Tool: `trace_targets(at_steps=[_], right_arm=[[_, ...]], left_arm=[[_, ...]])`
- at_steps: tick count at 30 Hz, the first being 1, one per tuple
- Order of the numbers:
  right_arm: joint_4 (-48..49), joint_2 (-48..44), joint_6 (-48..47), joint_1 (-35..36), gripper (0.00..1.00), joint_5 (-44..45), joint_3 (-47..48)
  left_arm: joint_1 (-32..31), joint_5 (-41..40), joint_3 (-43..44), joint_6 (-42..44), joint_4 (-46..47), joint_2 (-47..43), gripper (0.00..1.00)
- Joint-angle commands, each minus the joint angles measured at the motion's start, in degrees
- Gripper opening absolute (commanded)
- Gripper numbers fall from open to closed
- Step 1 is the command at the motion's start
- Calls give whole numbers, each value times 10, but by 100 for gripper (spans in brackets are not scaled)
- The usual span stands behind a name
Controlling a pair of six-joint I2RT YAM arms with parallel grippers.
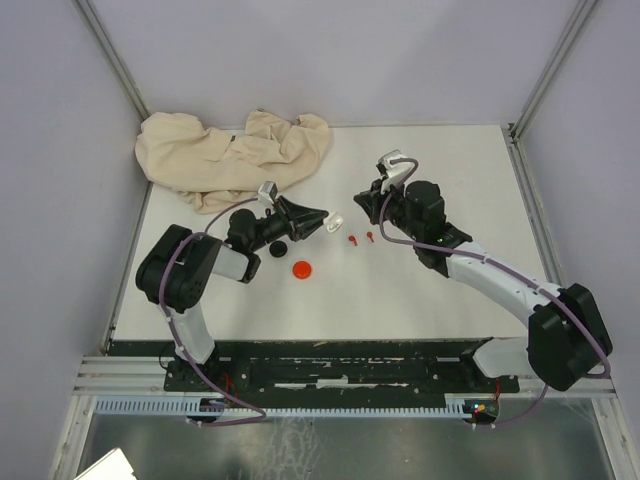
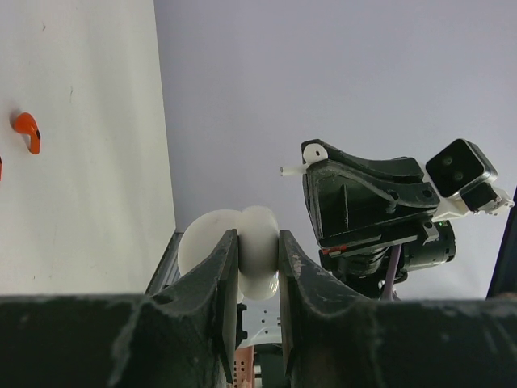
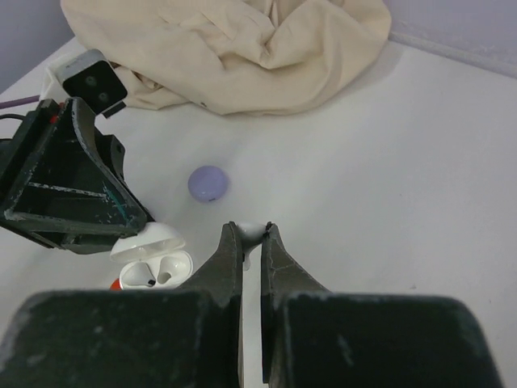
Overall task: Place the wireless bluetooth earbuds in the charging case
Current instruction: Place the earbud in the charging case.
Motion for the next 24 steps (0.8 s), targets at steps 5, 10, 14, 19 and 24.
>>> trace_targets(at_steps=[5,10,14,19,24], right_arm=[[249,16,-79,15,1,-60,-75],[296,22,-122,25,1,-98,-97],[293,18,-132,33,1,-104,-103],[282,15,-140,41,1,-108,-111],[279,20,-144,44,1,-108,-117]], left_arm=[[-12,-20,0,-28,37,-3,3],[-14,-28,5,-42,45,7,3],[-14,-28,12,-45,49,14,3],[-13,-27,20,-46,53,19,3],[-14,-26,25,-45,52,17,3]])
